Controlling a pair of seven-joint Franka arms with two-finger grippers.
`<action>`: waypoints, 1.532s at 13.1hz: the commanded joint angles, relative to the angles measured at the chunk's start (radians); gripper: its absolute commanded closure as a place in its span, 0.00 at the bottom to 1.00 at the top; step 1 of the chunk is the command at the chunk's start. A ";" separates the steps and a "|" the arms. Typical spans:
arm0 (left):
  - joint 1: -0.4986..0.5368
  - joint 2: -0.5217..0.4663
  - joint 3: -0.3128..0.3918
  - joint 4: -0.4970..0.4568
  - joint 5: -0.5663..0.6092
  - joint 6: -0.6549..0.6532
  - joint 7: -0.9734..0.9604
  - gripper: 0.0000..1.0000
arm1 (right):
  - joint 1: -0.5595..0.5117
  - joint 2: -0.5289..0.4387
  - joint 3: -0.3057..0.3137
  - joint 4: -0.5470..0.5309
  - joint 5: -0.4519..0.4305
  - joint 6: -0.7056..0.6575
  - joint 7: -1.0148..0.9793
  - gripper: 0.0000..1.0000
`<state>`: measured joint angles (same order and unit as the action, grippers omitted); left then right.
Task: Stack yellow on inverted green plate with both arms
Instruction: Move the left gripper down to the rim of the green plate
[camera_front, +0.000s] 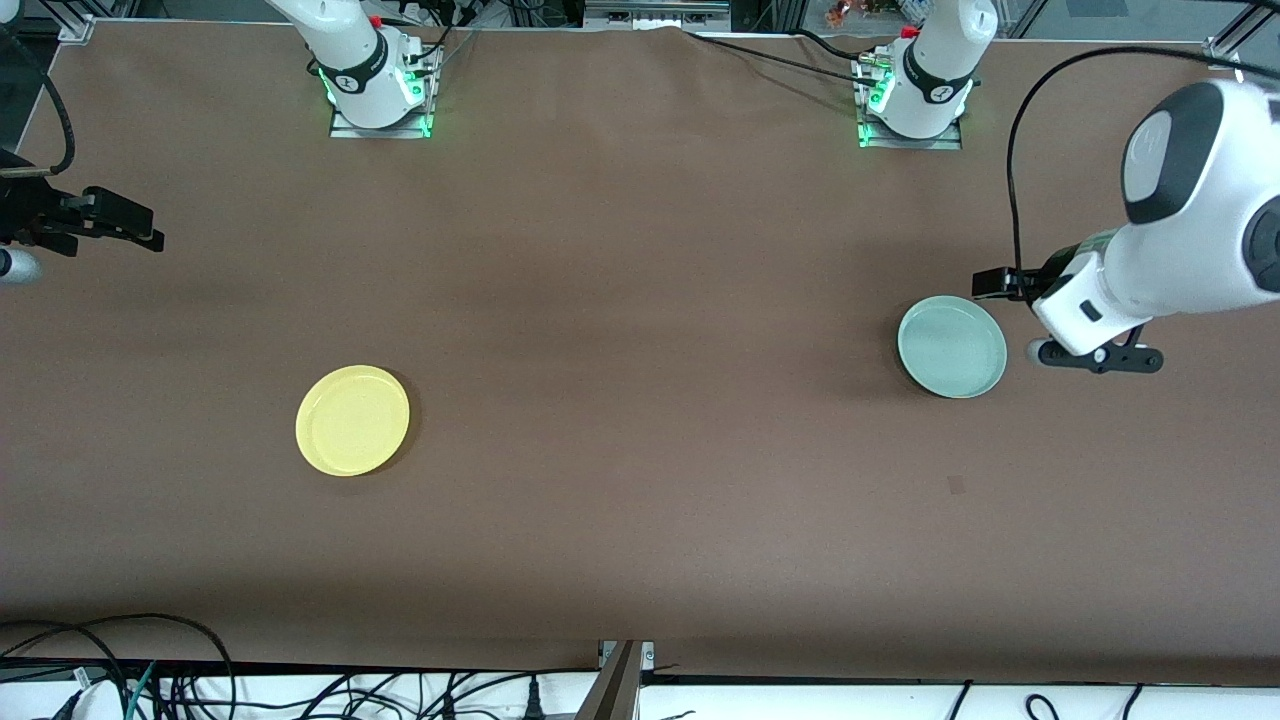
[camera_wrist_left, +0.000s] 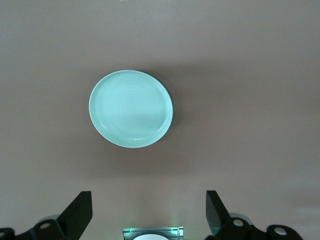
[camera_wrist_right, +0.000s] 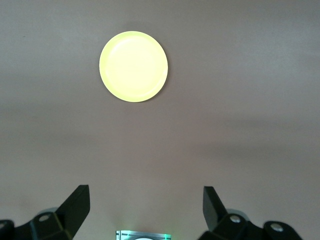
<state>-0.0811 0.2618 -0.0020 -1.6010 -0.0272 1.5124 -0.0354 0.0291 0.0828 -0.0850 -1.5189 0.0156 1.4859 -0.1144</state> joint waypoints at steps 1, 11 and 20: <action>0.004 0.039 0.002 0.044 0.004 -0.023 0.006 0.00 | 0.000 0.006 0.001 0.020 0.014 -0.004 0.009 0.00; 0.095 -0.044 -0.001 -0.388 0.070 0.394 -0.069 0.00 | 0.002 0.006 0.004 0.022 0.012 -0.006 0.009 0.00; 0.226 0.112 -0.001 -0.585 0.092 0.886 0.038 0.00 | -0.001 0.008 0.016 0.042 0.001 -0.010 0.007 0.00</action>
<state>0.0976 0.3220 0.0066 -2.1930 0.0430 2.3302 -0.0585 0.0297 0.0831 -0.0694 -1.4994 0.0156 1.4871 -0.1143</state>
